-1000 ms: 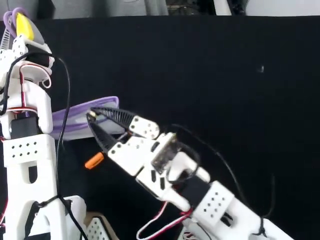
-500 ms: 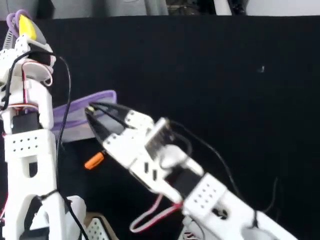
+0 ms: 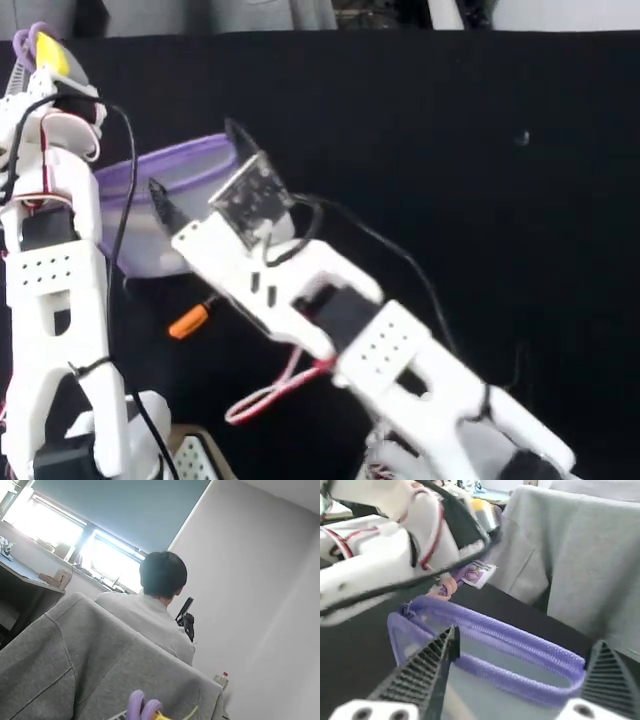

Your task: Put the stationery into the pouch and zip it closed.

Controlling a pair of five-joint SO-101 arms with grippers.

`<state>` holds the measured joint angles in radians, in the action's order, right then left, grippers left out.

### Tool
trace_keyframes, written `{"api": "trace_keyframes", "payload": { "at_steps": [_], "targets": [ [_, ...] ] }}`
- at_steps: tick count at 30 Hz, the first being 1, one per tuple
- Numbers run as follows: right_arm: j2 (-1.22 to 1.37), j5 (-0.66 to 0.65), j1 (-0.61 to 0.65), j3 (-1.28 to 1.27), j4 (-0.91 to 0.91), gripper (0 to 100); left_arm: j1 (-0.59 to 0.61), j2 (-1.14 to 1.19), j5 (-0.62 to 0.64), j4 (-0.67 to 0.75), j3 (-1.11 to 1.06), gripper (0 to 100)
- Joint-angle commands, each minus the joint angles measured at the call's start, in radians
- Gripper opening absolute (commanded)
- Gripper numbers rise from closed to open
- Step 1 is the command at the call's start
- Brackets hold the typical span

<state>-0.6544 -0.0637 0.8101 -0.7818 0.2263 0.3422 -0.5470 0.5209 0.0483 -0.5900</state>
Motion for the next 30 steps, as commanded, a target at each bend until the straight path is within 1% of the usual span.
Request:
{"api": "trace_keyframes", "payload": {
  "at_steps": [1, 5, 8, 11, 14, 16, 20, 22, 25, 27, 30],
  "targets": [
    [-0.255, -0.021, -0.026, -0.076, 0.172, 40.7, 0.018, -0.008, -0.002, 0.028, 0.071, 3],
    [-0.504, -0.132, -0.026, -0.022, 0.367, 40.7, 0.033, -0.009, -0.002, 0.028, 0.071, 3],
    [-0.624, -0.209, -0.026, 0.038, 0.525, 40.7, 0.05, -0.009, -0.002, 0.028, 0.071, 3],
    [-0.664, -0.242, -0.026, 0.077, 0.638, 40.7, 0.059, -0.002, 0.005, 0.028, 0.09, 3],
    [-0.664, -0.284, -0.026, 0.09, 0.71, 40.7, 0.087, 0.002, 0.041, 0.028, 0.091, 3],
    [-0.662, -0.284, -0.028, 0.077, 0.749, 40.7, 0.107, 0.002, 0.06, 0.028, 0.094, 3],
    [-0.662, -0.295, -0.034, -0.053, 0.766, 40.7, 0.153, 0.002, 0.061, 0.028, 0.099, 3],
    [-0.662, -0.325, -0.072, -0.143, 0.743, 40.7, 0.157, 0.002, 0.061, 0.028, 0.102, 3],
    [-0.662, -0.462, -0.115, -0.28, 0.69, 40.7, 0.157, 0.002, 0.061, 0.028, 0.107, 3],
    [-0.662, -0.568, -0.118, -0.366, 0.672, 40.7, 0.157, 0.002, 0.061, 0.028, 0.108, 3],
    [-0.661, -0.654, -0.118, -0.453, 0.666, 40.6, 0.157, 0.003, 0.061, 0.028, 0.108, 3]
  ]
}}
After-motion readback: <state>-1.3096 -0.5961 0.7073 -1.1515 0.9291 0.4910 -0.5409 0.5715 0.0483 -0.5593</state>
